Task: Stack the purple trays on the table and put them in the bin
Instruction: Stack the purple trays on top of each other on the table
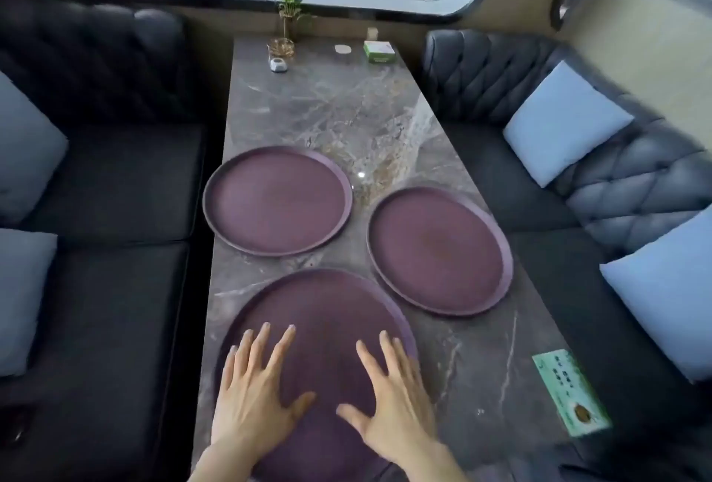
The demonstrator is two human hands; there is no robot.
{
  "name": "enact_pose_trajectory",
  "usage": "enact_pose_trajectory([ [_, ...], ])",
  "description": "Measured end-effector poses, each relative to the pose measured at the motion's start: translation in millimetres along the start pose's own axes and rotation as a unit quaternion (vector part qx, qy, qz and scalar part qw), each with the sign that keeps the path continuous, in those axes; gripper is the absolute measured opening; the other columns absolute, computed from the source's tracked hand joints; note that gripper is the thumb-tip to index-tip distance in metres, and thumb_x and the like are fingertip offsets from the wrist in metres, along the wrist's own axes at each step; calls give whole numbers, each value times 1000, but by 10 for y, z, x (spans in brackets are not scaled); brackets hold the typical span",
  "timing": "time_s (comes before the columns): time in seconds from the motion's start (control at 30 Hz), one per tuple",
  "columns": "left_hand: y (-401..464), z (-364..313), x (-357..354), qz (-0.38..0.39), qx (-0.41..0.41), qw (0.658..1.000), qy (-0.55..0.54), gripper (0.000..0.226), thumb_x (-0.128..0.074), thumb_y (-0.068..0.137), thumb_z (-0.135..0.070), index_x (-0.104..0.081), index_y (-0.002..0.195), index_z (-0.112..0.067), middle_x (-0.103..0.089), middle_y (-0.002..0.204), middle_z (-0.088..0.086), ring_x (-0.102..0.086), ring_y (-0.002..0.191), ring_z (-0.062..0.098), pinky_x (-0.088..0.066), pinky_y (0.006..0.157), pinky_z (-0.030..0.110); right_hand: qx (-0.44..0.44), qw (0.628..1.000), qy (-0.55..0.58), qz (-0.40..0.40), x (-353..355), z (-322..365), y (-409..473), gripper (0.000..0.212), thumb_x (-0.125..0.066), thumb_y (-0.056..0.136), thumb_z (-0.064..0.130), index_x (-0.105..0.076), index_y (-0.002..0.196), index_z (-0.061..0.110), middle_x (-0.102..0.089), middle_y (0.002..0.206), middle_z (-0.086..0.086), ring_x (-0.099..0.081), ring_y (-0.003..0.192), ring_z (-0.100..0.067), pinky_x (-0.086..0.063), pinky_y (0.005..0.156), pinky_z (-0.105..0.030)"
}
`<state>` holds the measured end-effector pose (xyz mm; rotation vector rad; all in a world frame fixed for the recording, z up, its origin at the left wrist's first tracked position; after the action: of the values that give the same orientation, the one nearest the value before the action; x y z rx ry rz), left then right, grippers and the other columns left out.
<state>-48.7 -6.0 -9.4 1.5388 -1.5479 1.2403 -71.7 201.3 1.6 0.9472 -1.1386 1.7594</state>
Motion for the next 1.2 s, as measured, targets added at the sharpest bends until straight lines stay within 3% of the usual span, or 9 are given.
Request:
enact_pose_trajectory([
  [0.23, -46, 222, -414, 74, 9, 997, 10, 127, -57, 46, -82, 5, 152, -50, 12, 165, -3, 17, 151, 24, 2, 122, 44, -24, 998, -44, 44, -423, -144, 76, 113, -50, 64, 83, 0, 156, 41, 13, 166, -10, 6, 154, -34, -10, 124, -49],
  [0.3, -8, 251, -451, 66, 3, 998, 10, 128, -59, 42, -82, -4, 153, -49, 5, 166, -2, 11, 152, 26, -7, 122, 48, -16, 998, -51, 13, -421, -171, 139, 116, -47, 58, 85, -6, 157, 40, 8, 166, -11, 0, 154, -36, -15, 123, -50],
  [0.43, 119, 239, -494, 55, -5, 998, 32, 128, -57, 41, -85, -10, 154, -46, -3, 167, 0, 2, 153, 30, -15, 120, 50, -19, 997, -47, 54, -406, -223, 280, 116, -53, 66, 80, 11, 155, 41, 26, 164, -8, 19, 152, -30, 3, 124, -46],
  [0.53, 174, 237, -486, 52, 8, 997, 54, 128, -58, 37, -84, -24, 153, -42, -25, 164, 6, -16, 149, 35, -30, 113, 53, -23, 997, -30, 61, -347, -217, 322, 112, -57, 71, 76, 9, 154, 42, 27, 164, -5, 20, 152, -27, 5, 124, -43],
  [0.6, 216, 203, -450, 46, 14, 997, 61, 114, -61, 44, -79, -42, 147, -36, -43, 154, 10, -35, 142, 38, -41, 105, 51, -31, 998, 0, 58, -272, -198, 334, 99, -56, 77, 72, -4, 156, 41, 14, 167, -4, 11, 154, -25, 0, 124, -40],
  [0.7, 424, 55, -225, -3, 13, 999, 52, 71, -53, 67, -66, -67, 121, -22, -71, 118, 8, -65, 112, 33, -52, 88, 46, -77, 994, 72, -18, 42, -277, 407, 70, -54, 86, 62, -39, 149, 35, -29, 162, 1, -28, 149, -19, -28, 118, -33],
  [0.83, 895, -348, 179, -30, 30, 999, -19, 40, -57, 80, -55, -66, 109, -27, -71, 97, -6, -69, 92, 25, -53, 72, 39, -168, 963, 171, -123, 571, -681, 613, 33, -65, 86, 47, -71, 113, 30, -73, 110, 9, -69, 101, -14, -55, 87, -32],
  [0.97, 1469, -845, 287, -22, 55, 987, -152, 29, -58, 84, -50, -63, 108, -35, -71, 99, -15, -68, 92, 11, -51, 78, 33, -259, 914, 279, -137, 1023, -1277, 868, 9, -67, 86, 39, -73, 88, 32, -75, 79, 12, -72, 82, -15, -59, 79, -40],
  [1.2, 2371, -1482, 7, 20, 121, 955, -271, 54, -60, 86, -48, -50, 135, -26, -57, 136, 0, -56, 124, 19, -44, 96, 37, -325, 880, 294, -182, 1616, -2408, 1362, 23, -65, 92, 32, -73, 109, 19, -75, 102, 0, -66, 88, -20, -51, 79, -34],
])
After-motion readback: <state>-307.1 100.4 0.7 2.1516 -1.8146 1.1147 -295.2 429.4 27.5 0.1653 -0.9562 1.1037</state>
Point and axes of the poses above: each hand's wrist, its own y-axis towards the middle knuckle, its own x-axis out of the back of the hand, z = x × y, the point moved 5 cm from there along y, towards the middle knuckle
